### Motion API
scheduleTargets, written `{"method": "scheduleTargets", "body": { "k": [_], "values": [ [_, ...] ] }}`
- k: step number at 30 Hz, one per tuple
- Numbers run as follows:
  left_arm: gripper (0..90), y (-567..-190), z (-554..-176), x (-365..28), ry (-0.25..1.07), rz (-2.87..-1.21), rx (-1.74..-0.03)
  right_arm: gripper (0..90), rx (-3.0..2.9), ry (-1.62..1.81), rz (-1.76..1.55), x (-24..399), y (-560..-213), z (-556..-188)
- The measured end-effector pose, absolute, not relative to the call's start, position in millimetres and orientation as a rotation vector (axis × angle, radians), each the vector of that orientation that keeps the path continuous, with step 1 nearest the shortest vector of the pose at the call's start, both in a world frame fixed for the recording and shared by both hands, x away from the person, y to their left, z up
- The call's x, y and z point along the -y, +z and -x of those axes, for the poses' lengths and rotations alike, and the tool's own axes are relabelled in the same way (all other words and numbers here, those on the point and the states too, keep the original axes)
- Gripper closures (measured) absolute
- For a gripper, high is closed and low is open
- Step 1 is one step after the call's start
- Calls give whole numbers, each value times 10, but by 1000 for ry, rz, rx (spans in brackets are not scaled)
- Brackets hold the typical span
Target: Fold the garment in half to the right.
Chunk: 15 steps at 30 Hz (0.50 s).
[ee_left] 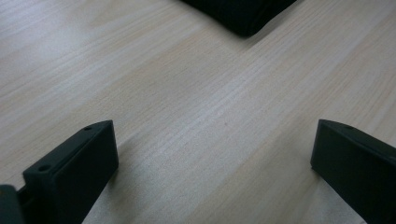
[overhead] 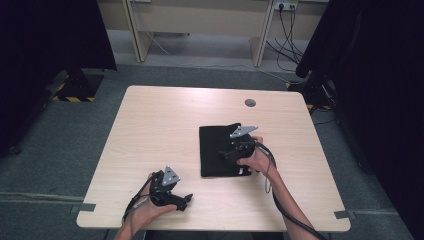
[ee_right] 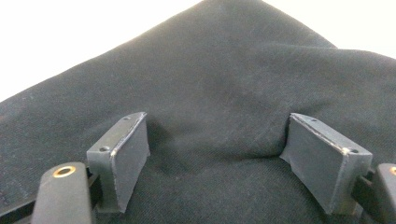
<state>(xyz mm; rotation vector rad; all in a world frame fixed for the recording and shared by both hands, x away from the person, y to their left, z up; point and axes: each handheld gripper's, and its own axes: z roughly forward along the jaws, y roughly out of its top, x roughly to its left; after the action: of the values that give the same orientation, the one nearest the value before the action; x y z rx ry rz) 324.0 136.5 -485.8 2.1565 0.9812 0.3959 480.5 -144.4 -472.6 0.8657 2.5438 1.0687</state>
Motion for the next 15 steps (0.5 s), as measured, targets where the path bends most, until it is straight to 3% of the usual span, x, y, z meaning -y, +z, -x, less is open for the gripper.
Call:
{"method": "scheduleTargets", "body": {
  "k": [15],
  "values": [
    [0,-4858,-3241,-1365,396,-2156,-982,205,-2458,1156,-989,1599,-4563,-4573]
  ]
}}
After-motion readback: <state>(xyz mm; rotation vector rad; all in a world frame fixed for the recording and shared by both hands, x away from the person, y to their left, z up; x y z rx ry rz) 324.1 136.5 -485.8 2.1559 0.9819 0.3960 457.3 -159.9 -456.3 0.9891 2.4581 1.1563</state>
